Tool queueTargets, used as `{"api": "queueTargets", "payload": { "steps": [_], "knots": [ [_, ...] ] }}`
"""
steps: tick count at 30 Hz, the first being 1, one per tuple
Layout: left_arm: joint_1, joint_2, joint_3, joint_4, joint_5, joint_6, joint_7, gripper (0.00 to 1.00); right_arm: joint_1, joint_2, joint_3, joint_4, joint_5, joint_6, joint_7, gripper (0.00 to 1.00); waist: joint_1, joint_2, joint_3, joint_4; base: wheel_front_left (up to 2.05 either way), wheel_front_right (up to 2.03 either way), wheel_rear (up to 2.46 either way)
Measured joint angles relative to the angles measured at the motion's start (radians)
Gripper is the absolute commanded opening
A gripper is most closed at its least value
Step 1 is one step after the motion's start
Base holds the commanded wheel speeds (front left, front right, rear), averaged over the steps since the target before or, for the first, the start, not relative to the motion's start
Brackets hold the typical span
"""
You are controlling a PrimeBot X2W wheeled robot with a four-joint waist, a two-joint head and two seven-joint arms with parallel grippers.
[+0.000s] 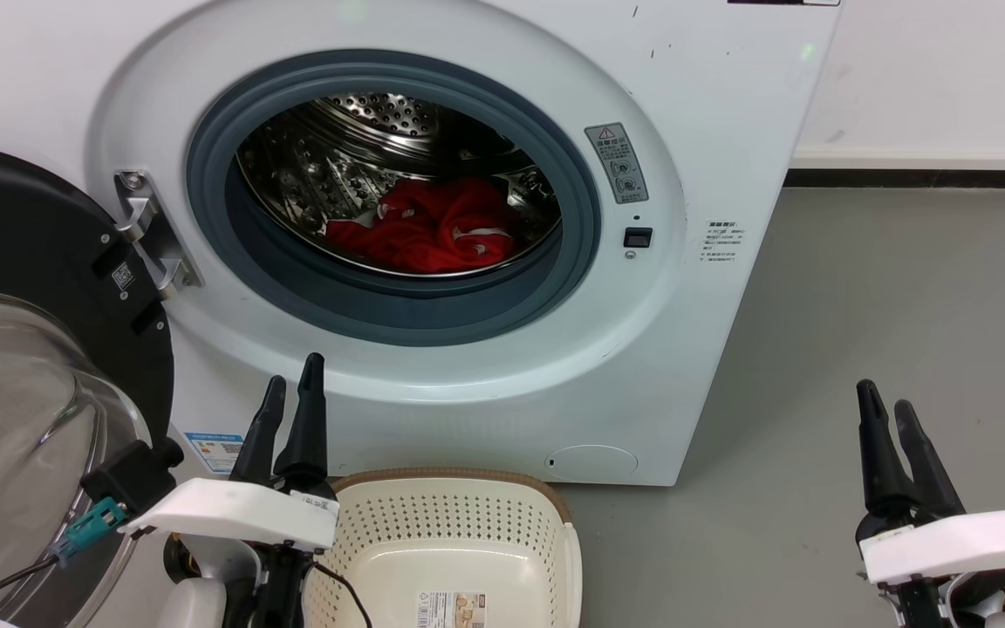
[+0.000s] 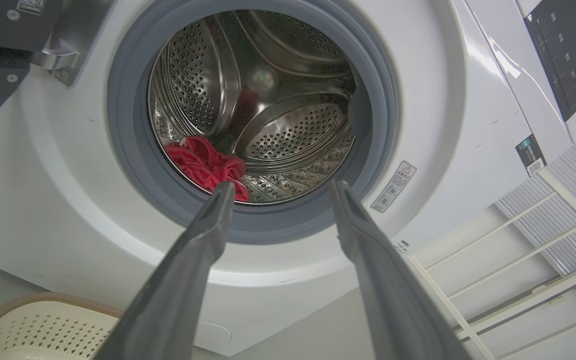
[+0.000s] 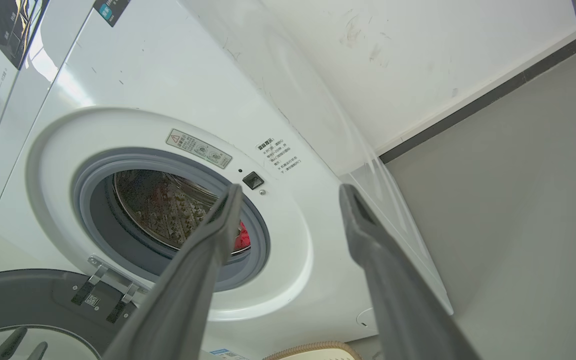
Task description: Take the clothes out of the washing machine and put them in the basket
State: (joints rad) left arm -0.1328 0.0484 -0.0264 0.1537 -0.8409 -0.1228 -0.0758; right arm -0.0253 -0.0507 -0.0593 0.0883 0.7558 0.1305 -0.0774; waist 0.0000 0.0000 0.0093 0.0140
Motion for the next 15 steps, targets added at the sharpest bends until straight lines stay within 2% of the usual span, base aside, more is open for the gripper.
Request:
{"api": "queueTargets", "payload": {
  "steps": [15],
  "knots": [
    [-0.017,0.0,-0.029,0.015,0.223,0.01,-0.047,1.0,0.011,0.0,0.001,-0.004,-0.256,0.0,-0.045,1.0,0.0,0.0,0.0,0.007,0.0,0.0,0.0]
  ]
}}
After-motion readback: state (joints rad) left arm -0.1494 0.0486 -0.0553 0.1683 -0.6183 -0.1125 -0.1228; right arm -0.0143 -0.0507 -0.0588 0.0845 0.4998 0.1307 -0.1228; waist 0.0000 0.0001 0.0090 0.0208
